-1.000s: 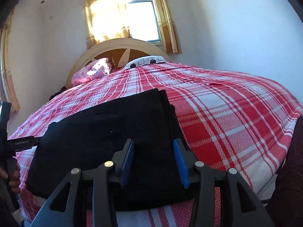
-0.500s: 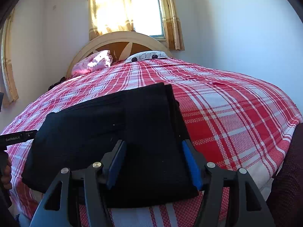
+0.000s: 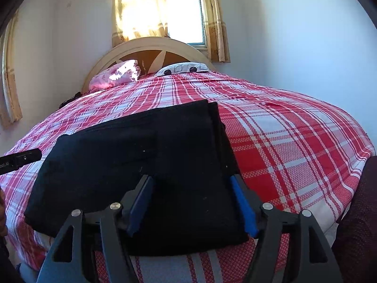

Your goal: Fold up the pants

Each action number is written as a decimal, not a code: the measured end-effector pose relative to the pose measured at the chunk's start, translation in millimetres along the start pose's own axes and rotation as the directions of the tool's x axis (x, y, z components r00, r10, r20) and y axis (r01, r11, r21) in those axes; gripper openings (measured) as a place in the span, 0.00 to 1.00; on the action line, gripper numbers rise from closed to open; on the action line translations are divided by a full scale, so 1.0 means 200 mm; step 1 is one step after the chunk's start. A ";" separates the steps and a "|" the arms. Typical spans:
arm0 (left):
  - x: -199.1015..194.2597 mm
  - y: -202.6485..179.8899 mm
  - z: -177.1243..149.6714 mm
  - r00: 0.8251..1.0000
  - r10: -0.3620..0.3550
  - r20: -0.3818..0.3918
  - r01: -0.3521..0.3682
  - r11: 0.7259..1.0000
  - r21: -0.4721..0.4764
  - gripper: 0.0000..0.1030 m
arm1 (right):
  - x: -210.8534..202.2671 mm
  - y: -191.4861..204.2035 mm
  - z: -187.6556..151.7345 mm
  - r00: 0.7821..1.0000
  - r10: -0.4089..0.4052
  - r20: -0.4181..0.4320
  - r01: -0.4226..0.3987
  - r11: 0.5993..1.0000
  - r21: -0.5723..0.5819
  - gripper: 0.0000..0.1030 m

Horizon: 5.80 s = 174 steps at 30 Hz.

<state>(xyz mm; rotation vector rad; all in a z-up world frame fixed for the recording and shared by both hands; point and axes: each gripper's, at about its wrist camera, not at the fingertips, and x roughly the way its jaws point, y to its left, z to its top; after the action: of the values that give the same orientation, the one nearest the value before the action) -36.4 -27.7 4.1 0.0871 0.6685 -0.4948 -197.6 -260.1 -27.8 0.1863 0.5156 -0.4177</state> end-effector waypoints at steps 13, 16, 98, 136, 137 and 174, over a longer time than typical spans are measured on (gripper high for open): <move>0.13 -0.08 -0.08 0.995 -0.003 -0.097 0.003 1.000 0.001 0.98 | -0.15 -0.37 0.01 0.996 -0.050 0.075 0.023 0.946 0.324 0.68; 0.14 -0.07 -0.08 0.995 -0.012 -0.102 0.011 1.000 -0.017 0.98 | -0.18 -0.45 -0.02 0.997 -0.059 0.051 0.037 0.934 0.355 0.32; -0.06 -0.34 -0.23 0.993 -0.118 0.003 0.114 0.969 0.220 0.94 | -0.24 -0.39 -0.07 1.000 -0.004 -0.004 0.005 0.935 0.355 0.34; -0.15 -0.33 -0.43 0.991 -0.128 0.043 0.123 0.987 0.101 0.65 | 0.57 1.22 0.42 0.748 0.151 -0.647 -0.630 0.471 -0.618 0.08; -0.16 -0.35 -0.44 0.992 -0.119 0.047 0.113 0.987 0.115 0.65 | 0.59 1.21 0.43 0.747 0.164 -0.644 -0.625 0.504 -0.597 0.08; -0.20 -0.39 -0.49 0.991 -0.129 0.019 0.126 0.987 0.101 0.69 | 0.52 0.96 0.43 0.711 0.545 -0.446 -0.678 0.698 -0.228 0.10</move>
<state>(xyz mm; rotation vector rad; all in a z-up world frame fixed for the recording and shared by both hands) -155.4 -57.6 -41.4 0.1327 0.6264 -0.6517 5.5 -145.9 6.4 0.0491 0.8326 0.4088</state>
